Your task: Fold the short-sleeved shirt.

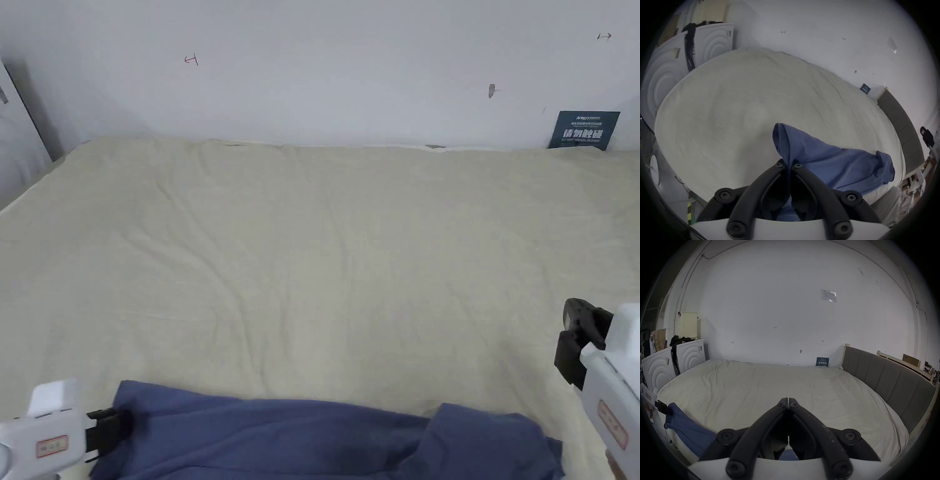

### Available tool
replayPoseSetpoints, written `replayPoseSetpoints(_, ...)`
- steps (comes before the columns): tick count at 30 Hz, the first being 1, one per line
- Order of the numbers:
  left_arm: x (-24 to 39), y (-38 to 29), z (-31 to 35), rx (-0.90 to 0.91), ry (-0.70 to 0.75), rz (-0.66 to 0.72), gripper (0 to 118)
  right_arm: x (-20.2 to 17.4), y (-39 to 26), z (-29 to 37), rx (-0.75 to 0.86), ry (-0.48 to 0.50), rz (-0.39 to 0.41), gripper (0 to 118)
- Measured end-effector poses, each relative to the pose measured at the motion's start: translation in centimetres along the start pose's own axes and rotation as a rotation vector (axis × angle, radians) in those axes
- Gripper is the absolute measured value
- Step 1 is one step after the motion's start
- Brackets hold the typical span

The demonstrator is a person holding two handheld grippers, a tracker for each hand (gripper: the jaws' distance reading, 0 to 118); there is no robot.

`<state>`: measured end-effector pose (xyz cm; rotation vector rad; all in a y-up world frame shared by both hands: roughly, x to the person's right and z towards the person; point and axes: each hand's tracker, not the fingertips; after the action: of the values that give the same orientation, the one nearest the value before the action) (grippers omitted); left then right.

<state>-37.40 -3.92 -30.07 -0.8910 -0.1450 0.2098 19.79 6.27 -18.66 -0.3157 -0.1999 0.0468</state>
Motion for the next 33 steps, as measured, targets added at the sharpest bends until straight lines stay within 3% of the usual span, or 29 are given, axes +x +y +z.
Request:
replayPoseSetpoints(4, -1.6, 0.5, 0.9, -0.029, 0.043, 0.041, 5, 0.0, 0.0, 0.4, 0.008, 0.009, -0.005, 1)
replayPoseSetpoints(8, 0.9, 0.6, 1.3, -0.055, 0.061, 0.027, 5, -0.1, -0.1, 0.9, 0.012, 0.016, -0.009, 1)
replayPoseSetpoints(14, 10.4, 0.2, 2.2, -0.100, -0.119, -0.042, 5, 0.0, -0.1, 1.6, 0.020, 0.027, -0.017, 1)
replayPoseSetpoints(20, 18.6, -1.5, -1.6, -0.199, -0.262, -0.093, 5, 0.6, -0.2, 2.4, 0.028, 0.029, -0.024, 1)
replayPoseSetpoints(30, 26.5, -5.0, -8.8, -0.325, -0.250, -0.174, 6, 2.6, -0.7, 3.5, 0.022, -0.010, -0.035, 1)
replayPoseSetpoints(31, 26.7, -5.1, -9.1, -0.331, -0.244, -0.171, 9, 2.8, -0.8, 3.5, 0.021, -0.014, -0.035, 1)
replayPoseSetpoints(32, 26.8, -5.1, -9.2, -0.329, -0.239, -0.164, 26, 2.9, -0.8, 3.6, 0.020, -0.017, -0.035, 1)
replayPoseSetpoints(33, 26.7, -5.1, -9.1, -0.321, -0.241, -0.159, 55, 3.0, -0.8, 3.7, 0.019, -0.021, -0.036, 1)
